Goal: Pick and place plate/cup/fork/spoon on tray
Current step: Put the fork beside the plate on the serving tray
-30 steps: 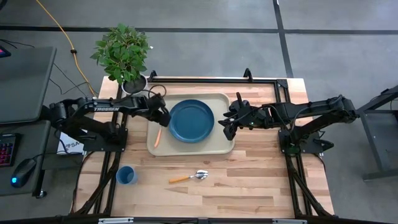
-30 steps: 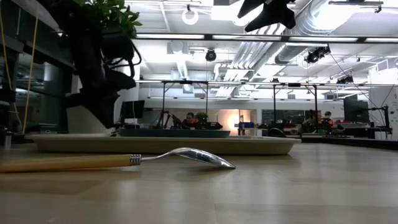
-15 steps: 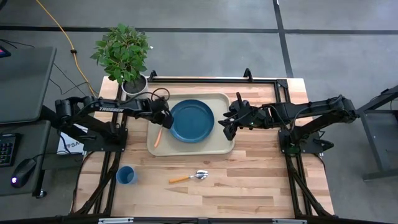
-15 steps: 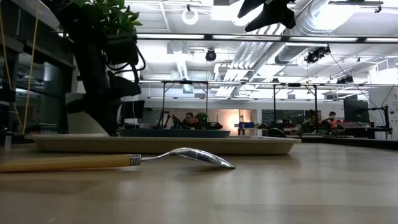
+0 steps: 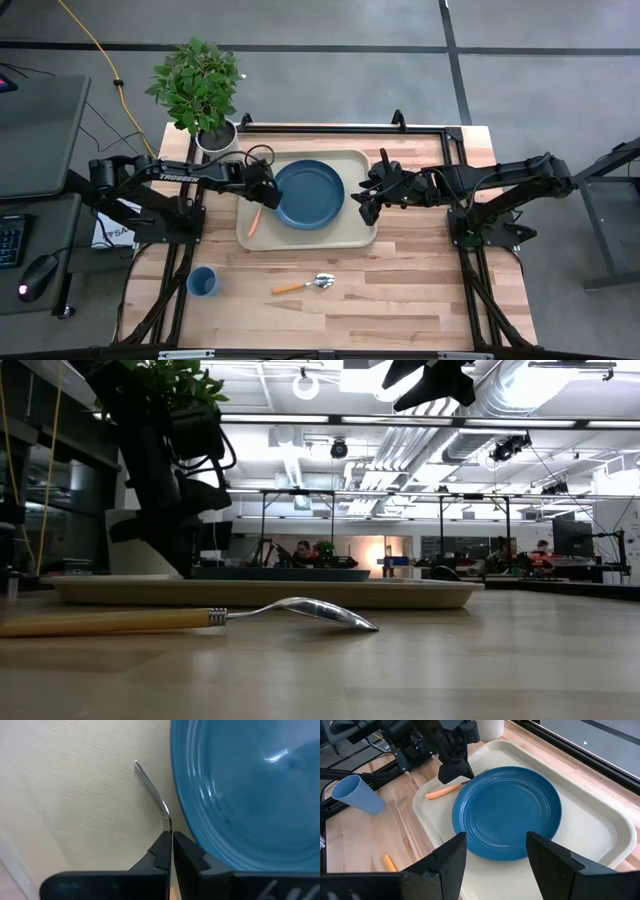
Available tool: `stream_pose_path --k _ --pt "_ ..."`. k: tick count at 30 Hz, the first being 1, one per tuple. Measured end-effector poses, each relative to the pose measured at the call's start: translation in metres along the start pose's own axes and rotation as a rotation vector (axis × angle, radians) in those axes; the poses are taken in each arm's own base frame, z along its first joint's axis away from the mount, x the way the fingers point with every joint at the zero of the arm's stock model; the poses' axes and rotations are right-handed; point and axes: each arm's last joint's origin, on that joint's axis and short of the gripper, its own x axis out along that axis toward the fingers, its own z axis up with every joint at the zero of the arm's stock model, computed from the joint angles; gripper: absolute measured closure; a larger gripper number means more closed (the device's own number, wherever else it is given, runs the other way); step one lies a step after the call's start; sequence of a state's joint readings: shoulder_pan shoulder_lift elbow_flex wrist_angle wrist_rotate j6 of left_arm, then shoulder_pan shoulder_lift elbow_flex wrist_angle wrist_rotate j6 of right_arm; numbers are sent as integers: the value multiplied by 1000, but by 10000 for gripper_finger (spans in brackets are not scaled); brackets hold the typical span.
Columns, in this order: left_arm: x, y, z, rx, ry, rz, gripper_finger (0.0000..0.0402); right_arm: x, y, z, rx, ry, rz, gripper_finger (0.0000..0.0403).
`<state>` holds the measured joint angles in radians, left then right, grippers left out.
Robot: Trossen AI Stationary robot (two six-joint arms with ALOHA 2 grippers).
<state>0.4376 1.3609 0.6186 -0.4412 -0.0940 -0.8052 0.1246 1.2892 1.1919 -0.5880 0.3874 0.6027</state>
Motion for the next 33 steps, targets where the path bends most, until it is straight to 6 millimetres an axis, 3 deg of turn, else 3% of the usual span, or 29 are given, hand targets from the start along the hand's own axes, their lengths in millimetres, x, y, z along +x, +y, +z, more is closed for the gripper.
stream_pose_path --k 15,24,33 --pt "-3 -15 -8 -8 -42 -57 401 0 0 0 2 0 0 206" --pt "-31 -12 -6 -3 -200 -54 401 0 -2 -3 -10 25 -17 206" --pt "-12 -7 -6 -1 -109 30 401 0 -3 -2 -14 11 -45 206"
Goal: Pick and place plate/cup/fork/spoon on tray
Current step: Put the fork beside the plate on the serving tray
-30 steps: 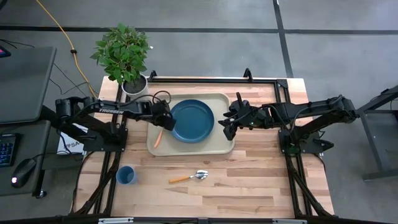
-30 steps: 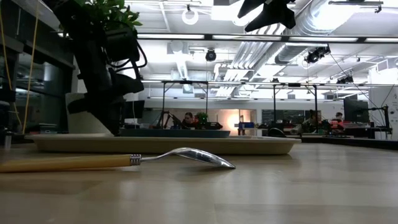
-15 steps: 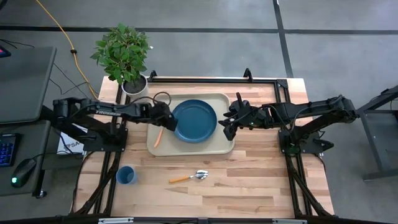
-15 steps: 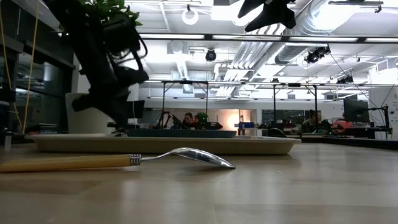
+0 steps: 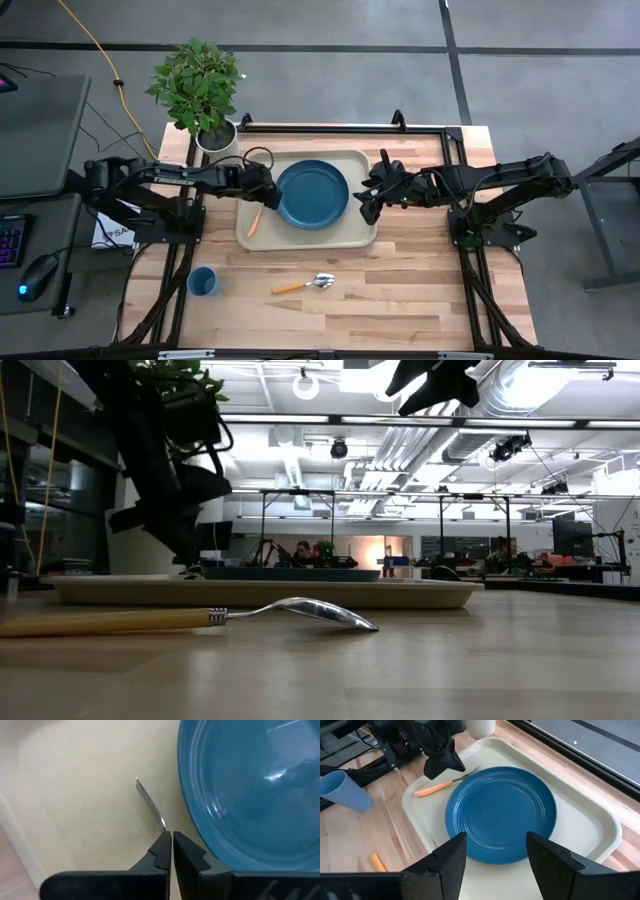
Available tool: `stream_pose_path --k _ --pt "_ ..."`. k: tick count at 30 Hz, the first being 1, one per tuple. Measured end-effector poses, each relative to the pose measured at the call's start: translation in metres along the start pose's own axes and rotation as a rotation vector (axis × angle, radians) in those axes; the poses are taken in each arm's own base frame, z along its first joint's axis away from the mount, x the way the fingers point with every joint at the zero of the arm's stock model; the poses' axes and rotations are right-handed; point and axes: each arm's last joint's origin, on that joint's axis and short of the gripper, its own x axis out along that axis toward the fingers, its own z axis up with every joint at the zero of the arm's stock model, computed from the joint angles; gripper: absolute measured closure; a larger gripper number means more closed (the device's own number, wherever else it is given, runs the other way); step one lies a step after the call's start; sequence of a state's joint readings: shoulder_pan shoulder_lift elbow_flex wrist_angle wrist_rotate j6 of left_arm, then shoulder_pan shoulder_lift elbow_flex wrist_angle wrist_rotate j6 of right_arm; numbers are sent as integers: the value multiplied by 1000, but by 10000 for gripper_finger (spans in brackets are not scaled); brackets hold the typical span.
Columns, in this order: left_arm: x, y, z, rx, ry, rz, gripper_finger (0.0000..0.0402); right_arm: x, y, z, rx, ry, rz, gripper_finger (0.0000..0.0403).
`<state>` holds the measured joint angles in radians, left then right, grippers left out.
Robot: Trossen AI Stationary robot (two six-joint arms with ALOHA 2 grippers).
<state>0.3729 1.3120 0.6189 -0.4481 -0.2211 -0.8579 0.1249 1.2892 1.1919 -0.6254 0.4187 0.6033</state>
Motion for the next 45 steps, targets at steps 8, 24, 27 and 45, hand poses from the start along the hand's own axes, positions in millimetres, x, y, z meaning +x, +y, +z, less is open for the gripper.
stream_pose_path --k 8,24,27,45 --pt "14 -2 -4 -4 30 44 401 0 0 0 0 0 0 206" --pt "9 -14 -6 -31 -69 -6 401 0 0 0 2 0 -1 206" --pt "3 -12 -4 -33 -117 19 401 0 0 0 3 -1 -1 206" --pt "14 -12 -9 -32 -63 46 401 0 0 0 3 -1 -1 206"
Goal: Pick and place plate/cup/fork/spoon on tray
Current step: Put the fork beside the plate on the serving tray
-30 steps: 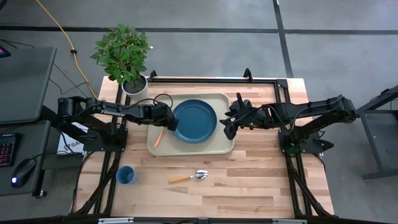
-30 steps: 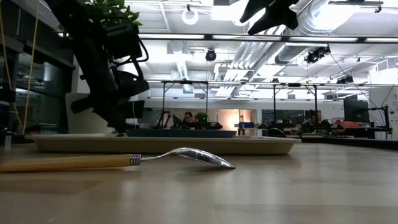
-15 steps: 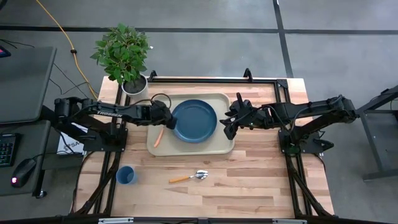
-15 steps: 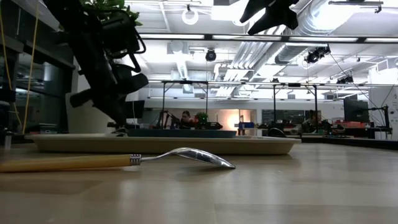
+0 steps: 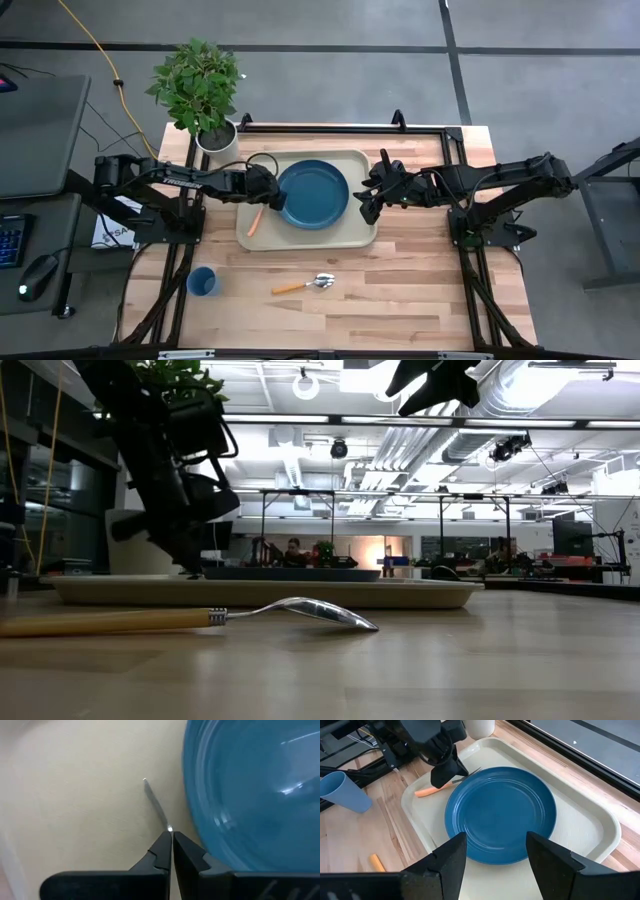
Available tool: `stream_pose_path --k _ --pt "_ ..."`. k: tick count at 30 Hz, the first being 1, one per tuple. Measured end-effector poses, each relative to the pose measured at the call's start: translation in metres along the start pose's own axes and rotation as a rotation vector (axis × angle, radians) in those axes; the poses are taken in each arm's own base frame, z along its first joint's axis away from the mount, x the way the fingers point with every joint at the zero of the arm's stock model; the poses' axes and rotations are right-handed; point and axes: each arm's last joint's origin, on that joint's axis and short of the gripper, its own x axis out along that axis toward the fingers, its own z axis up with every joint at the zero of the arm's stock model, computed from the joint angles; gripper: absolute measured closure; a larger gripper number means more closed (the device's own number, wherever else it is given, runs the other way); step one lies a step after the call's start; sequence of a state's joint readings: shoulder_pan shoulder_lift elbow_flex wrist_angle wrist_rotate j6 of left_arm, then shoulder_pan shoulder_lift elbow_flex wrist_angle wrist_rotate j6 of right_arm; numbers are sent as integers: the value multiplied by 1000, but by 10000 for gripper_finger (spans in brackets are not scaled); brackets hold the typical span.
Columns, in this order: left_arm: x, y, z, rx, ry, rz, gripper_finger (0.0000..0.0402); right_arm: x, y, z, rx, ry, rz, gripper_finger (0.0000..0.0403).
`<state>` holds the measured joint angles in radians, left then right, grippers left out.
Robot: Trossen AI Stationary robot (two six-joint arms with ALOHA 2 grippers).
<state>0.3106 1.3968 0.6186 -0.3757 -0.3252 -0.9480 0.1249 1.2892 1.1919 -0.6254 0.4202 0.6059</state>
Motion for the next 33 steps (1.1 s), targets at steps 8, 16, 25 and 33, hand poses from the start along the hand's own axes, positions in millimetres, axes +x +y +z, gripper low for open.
stream_pose_path --k 8,16,25,33 --pt "3 -2 -3 1 4 3 401 0 0 0 0 0 0 206" --pt "0 -6 -4 -4 -3 -28 401 0 0 0 0 0 0 206" --pt "-3 -8 -4 -21 -18 -45 401 0 0 0 0 0 0 206" --pt "-8 -3 -2 -14 -70 7 401 0 0 0 0 0 0 206"
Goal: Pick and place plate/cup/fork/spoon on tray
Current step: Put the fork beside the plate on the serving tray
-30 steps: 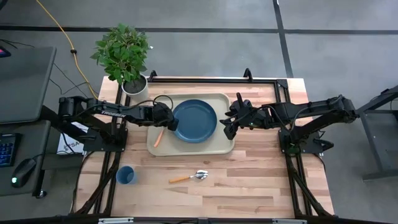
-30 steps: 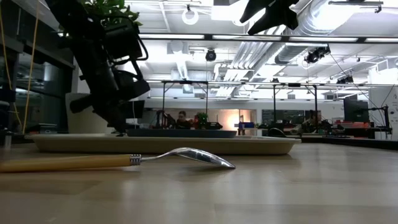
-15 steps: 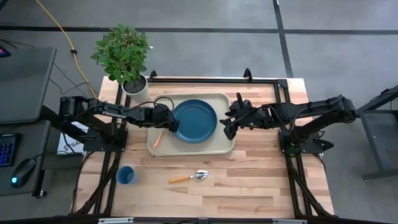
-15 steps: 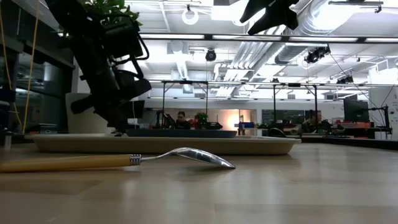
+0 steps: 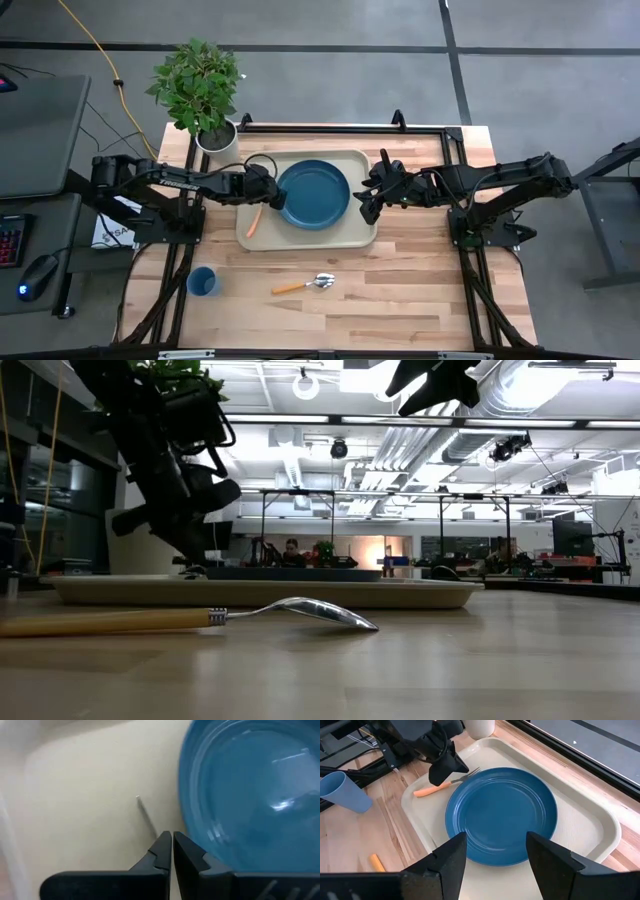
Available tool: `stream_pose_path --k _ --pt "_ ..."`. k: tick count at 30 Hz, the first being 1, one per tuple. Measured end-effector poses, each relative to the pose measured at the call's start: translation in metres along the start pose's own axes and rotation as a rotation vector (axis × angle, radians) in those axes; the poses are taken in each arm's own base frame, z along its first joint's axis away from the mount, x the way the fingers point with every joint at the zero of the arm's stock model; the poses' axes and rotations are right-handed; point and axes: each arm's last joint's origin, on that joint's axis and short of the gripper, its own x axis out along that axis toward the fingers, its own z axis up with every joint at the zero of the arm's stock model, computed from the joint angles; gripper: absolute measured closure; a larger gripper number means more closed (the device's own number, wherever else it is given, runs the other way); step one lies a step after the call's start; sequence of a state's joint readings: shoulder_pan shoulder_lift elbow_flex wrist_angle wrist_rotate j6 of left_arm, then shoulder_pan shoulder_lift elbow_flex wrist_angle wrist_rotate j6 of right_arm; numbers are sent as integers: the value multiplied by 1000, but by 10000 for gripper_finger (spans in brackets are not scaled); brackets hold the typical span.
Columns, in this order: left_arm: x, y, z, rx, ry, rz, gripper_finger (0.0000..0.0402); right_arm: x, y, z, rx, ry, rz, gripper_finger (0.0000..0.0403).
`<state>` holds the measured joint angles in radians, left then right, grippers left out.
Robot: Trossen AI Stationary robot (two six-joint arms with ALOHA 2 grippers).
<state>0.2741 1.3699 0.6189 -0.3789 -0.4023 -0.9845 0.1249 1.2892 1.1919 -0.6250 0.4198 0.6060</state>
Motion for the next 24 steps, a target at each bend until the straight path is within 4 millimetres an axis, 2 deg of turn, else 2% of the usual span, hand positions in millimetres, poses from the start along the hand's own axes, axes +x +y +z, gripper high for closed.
stream_pose_path --k 7,24 --pt "8 0 -4 7 27 31 401 0 0 0 0 0 0 206" --pt "8 -1 -4 -39 25 22 401 0 0 0 0 0 0 206"
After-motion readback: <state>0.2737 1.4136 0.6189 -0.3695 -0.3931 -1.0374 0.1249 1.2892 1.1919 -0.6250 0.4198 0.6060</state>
